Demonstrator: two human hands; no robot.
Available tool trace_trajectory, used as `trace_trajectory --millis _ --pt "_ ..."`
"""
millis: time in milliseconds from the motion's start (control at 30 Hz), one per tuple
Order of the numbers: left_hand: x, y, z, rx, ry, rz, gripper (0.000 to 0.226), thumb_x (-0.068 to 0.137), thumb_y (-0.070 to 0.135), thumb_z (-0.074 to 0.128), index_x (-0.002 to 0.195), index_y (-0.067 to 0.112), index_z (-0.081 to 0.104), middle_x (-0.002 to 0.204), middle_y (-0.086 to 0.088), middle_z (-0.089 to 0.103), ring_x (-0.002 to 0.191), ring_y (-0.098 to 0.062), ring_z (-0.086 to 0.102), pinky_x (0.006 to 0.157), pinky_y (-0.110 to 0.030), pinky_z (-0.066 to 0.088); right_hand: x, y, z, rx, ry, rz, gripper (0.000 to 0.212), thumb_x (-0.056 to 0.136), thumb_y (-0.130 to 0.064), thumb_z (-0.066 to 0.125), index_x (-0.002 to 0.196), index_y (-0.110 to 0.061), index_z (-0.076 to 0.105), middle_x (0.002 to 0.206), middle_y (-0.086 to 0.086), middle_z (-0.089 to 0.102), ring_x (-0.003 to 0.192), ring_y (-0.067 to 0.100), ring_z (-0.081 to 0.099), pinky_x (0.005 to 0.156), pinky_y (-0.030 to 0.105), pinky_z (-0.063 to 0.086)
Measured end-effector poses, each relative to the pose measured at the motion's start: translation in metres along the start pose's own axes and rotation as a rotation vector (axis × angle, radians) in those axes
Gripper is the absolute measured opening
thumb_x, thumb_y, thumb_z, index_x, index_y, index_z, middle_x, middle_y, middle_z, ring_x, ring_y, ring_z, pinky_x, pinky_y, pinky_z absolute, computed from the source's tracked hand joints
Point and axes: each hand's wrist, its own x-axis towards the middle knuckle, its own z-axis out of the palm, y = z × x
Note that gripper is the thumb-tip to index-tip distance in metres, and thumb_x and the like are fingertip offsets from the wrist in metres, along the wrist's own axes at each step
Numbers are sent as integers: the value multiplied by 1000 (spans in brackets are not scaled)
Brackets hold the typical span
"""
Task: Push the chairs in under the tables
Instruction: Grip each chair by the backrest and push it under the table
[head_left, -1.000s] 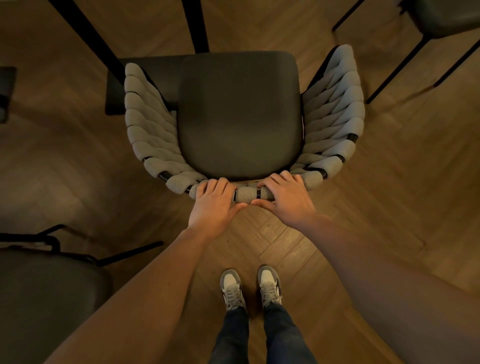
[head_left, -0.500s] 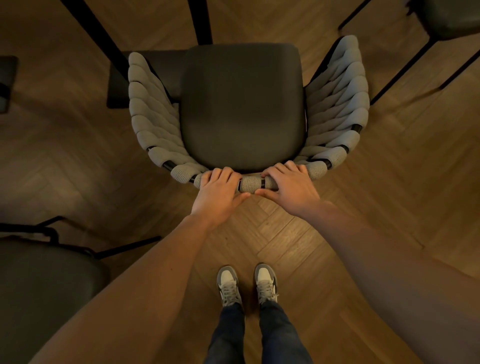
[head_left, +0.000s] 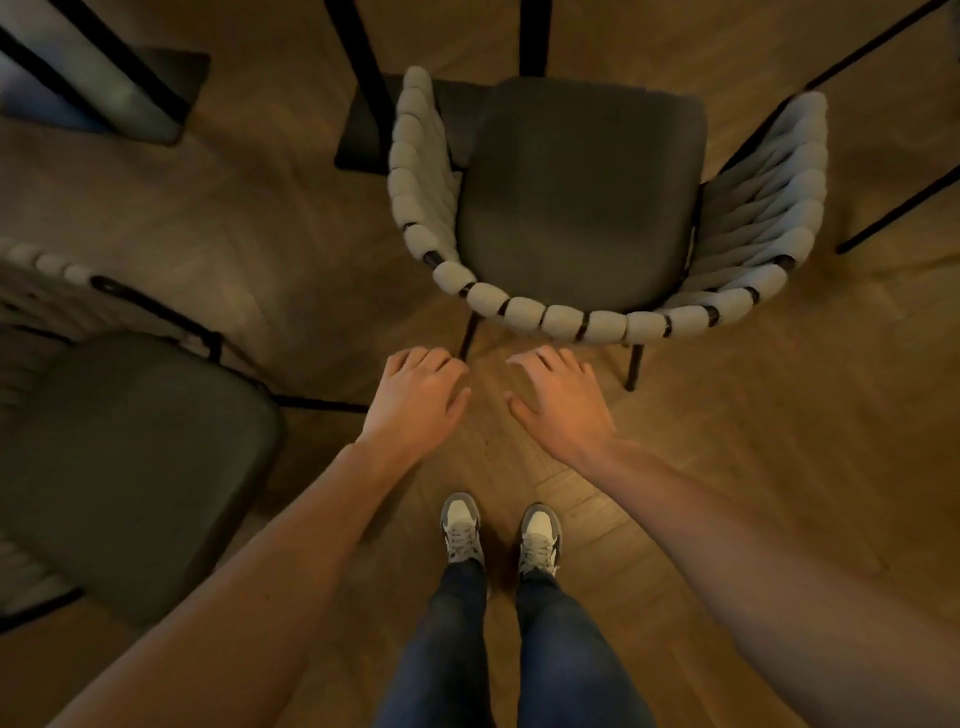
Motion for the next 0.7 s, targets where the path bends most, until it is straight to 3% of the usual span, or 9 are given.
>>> trace_trajectory --millis 367,533,700 --pt "-186 -67 -10 -288 211 -531 24 100 32 48 118 24 63 116 8 62 111 -11 54 101 -34 39 -26 -146 35 110 -195 -172 24 97 -35 54 118 -26 60 113 -9 61 112 13 52 92 35 38" --pt "-271 -117 -2 -312 289 -663 21 99 29 51 111 20 66 105 7 63 99 -13 57 94 -37 45 -43 -229 64 103 -272 -286 21 97 -34 56 116 -26 62 104 -12 61 103 9 55 89 31 42" --pt "-377 -187 22 -317 310 -779 17 97 29 51 95 23 66 95 9 64 90 -15 59 81 -36 45 -67 -313 118 27 -397 -335 22 96 -34 58 114 -23 64 100 -9 65 97 11 60 88 38 52"
